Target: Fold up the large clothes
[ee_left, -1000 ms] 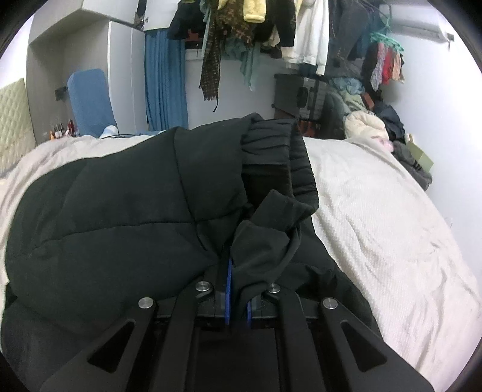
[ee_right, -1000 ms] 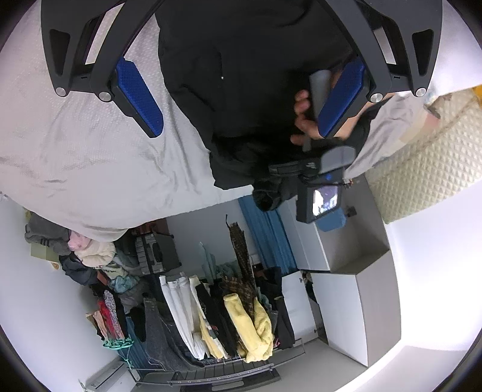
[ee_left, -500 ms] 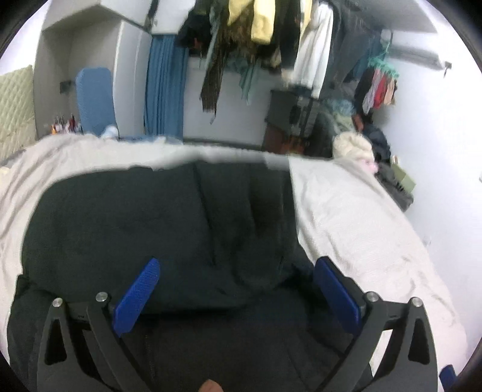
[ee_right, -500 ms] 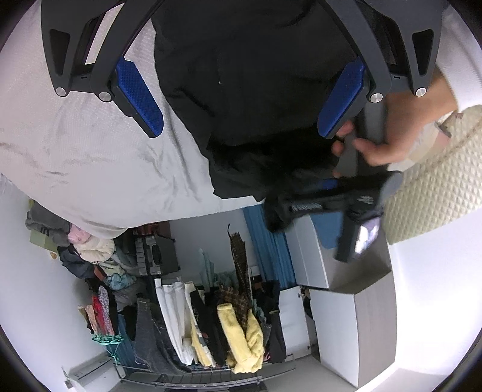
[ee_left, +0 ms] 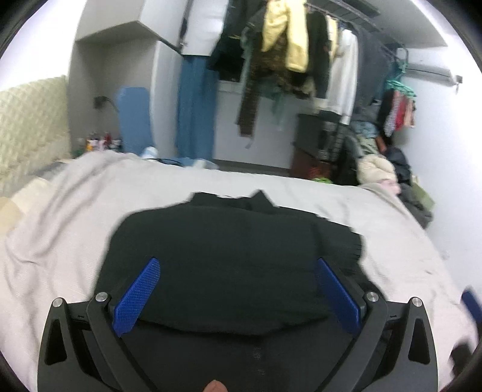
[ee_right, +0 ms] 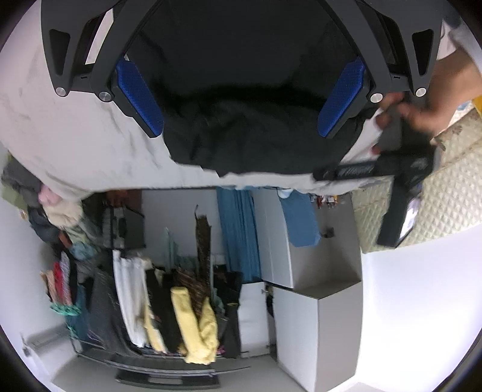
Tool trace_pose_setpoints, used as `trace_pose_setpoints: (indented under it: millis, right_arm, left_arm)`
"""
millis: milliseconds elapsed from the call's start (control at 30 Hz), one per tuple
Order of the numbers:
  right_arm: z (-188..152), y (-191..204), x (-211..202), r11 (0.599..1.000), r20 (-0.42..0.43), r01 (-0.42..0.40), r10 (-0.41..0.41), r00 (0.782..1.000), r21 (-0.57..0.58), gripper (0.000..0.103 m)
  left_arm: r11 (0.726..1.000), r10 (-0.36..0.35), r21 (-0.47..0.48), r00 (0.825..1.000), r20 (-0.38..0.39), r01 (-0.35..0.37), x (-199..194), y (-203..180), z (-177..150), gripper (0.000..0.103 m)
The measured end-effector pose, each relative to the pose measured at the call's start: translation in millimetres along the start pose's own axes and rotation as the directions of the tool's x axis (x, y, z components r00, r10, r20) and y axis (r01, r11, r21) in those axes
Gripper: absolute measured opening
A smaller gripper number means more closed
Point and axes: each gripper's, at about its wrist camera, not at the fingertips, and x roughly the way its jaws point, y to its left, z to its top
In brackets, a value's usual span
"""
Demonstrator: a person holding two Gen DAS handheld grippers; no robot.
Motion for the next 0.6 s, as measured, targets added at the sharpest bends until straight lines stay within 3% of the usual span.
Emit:
trace_pose_setpoints:
  millis: [167, 300, 500, 600]
  right_arm:
    - [4.5, 8.8, 71.8, 0.999, -0.039, -0.035, 0.034, 0.999, -0.036, 0.103]
    - [-6.4, 1.0, 127.2, 0.999, -0.099, 0.026, -0.029, 0.995, -0.029, 0.103]
    - [-34.9, -13.0, 194.0, 0.996, -0.172, 0.076, -0.083, 0.982, -0.046, 0.103]
    - [-46.5, -18.4, 210.9, 0.998, -0.192, 0.054, -0.057, 0.980, -0.019, 0.103]
  left_arm:
    - [0.997, 0.073, -0.011, 0.997, 0.011, -0.073, 19.3, 46.5, 8.7, 0.103]
    - [0.992, 0.121, -0.017, 0.993, 0.001, -0.121, 54.2, 78.1, 8.3, 0.103]
    - [0.990, 0.134, -0.038, 0.987, -0.084, -0.138, 114.2, 113.6, -12.2, 0.103]
    - [0.990, 0.133, -0.026, 0.986, -0.105, -0.137, 140.9, 120.1, -17.1, 0.103]
